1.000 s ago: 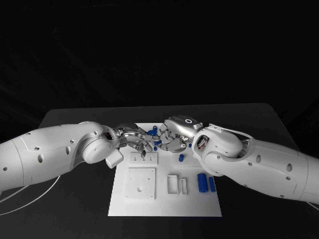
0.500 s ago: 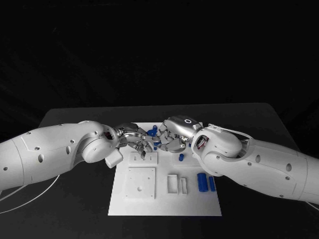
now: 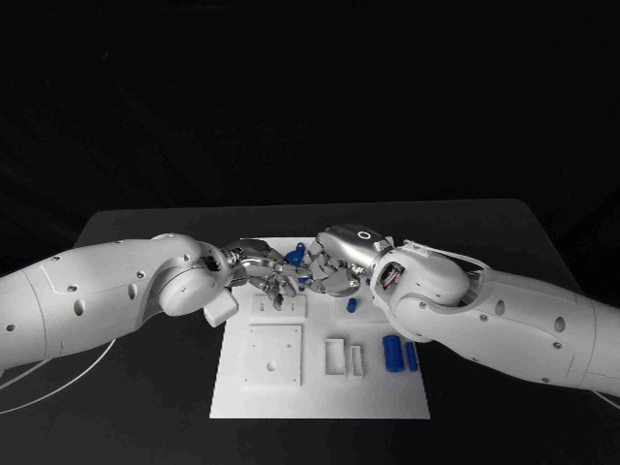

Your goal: Assemble the parts on the task board

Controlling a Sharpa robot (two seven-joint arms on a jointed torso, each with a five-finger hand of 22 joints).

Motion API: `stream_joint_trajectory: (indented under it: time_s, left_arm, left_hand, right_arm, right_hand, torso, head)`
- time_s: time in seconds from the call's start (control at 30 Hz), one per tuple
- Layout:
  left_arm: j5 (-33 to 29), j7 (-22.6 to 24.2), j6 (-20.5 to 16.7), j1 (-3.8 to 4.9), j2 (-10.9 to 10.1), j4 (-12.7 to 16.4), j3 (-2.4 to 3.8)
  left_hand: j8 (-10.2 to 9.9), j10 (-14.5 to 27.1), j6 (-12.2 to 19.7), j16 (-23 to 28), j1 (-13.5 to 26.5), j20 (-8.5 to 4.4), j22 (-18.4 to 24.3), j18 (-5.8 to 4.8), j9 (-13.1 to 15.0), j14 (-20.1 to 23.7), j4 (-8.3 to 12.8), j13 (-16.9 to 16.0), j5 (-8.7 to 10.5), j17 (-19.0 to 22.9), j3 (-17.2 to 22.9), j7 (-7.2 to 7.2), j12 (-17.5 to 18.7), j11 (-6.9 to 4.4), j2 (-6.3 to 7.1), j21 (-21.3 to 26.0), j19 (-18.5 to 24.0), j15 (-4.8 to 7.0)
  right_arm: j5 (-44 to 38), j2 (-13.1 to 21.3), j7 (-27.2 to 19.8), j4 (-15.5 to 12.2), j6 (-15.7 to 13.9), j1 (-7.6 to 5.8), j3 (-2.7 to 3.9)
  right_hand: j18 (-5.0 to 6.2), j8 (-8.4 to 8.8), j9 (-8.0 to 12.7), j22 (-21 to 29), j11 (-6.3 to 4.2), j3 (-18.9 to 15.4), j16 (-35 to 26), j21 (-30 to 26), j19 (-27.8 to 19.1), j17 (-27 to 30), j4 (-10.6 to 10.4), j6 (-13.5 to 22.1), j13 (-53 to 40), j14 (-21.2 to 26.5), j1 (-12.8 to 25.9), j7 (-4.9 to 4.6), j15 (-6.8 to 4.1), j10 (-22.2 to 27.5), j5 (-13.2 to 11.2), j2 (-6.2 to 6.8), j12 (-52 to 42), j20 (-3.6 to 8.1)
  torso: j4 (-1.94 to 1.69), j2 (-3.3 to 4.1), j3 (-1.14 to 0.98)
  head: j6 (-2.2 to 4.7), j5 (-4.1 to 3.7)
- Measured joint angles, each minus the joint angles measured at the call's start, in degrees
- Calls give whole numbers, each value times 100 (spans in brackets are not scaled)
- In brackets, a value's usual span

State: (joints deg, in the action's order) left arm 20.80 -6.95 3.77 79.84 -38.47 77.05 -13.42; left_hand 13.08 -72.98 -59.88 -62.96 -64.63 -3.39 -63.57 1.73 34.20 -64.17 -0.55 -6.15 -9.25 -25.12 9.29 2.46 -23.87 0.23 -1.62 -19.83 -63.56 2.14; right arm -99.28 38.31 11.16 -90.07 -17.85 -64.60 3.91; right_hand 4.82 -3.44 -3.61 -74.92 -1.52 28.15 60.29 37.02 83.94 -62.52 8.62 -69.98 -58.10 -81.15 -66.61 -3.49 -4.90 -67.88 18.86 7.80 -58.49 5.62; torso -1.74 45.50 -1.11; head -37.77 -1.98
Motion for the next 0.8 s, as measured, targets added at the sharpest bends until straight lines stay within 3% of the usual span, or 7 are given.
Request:
stream_joint_trajectory:
  time_s: [0.27,0.4,0.6,0.7,0.77,0.8]
  left_arm:
    - [4,1,13,0,-3,-1,1]
    - [-3,19,16,1,-1,3,3]
    - [-5,36,18,-1,-4,-1,0]
    - [-4,48,18,-3,-6,-1,-2]
    - [-1,57,17,-4,-7,0,-4]
    - [3,64,15,-6,-8,1,-6]
  left_hand:
    - [-50,0,3,0,-204,0,0,0,13,21,267,35,-220,0,267,4,63,0,-204,0,0,20]
    - [41,-94,17,-23,-286,-30,-59,-1,138,20,437,68,-489,0,525,42,107,-7,-285,-54,30,20]
    - [163,-290,-4,-133,-272,-72,-252,0,144,15,391,58,-628,-44,573,60,144,-64,-312,-221,72,66]
    - [184,-300,-4,-237,-210,-92,-373,0,144,30,391,-137,-903,-94,573,59,-7,-73,-374,-311,92,92]
    - [185,-276,-3,-354,-20,-124,-491,-1,396,51,392,-335,-1078,-139,572,58,-167,-98,-467,-402,124,113]
    - [193,-256,-3,-383,84,-123,-531,0,670,56,398,-402,-1139,-142,566,58,-224,-118,-485,-429,124,118]
  right_arm:
    - [1,-9,-4,7,17,4,0]
    - [2,-18,-5,12,30,10,0]
    - [3,-29,-6,19,43,12,3]
    - [4,-35,-6,26,47,13,4]
    - [4,-39,-6,34,48,14,6]
    - [4,-39,-5,39,48,14,8]
  right_hand:
    - [0,0,-1,0,0,-1,0,0,0,0,1,-3,0,0,2,-3,0,0,23,18,0,0]
    - [0,0,-3,0,0,3,0,0,0,1,-4,-3,1,0,0,-3,0,0,23,31,0,0]
    - [0,1,-4,0,0,9,0,0,0,1,-9,-1,1,0,1,-5,0,0,23,31,6,0]
    - [0,3,-3,1,0,9,-40,0,0,7,-9,1,5,0,8,-6,0,0,23,39,22,0]
    - [0,20,-3,1,0,-25,-73,-56,-21,29,-44,2,42,0,8,-7,0,0,23,39,90,21]
    - [-1,20,-3,1,0,-40,-88,-81,-21,40,-59,13,60,0,8,-18,0,0,23,39,112,21]
  torso:
    - [3,-1,0]
    - [3,-1,0]
    - [3,-1,-1]
    - [3,-1,-1]
    - [3,-1,-1]
    - [3,-1,-1]
  head:
    - [2,-1]
    - [4,-1]
    - [6,-4]
    - [7,-11]
    - [8,-16]
    - [9,-18]
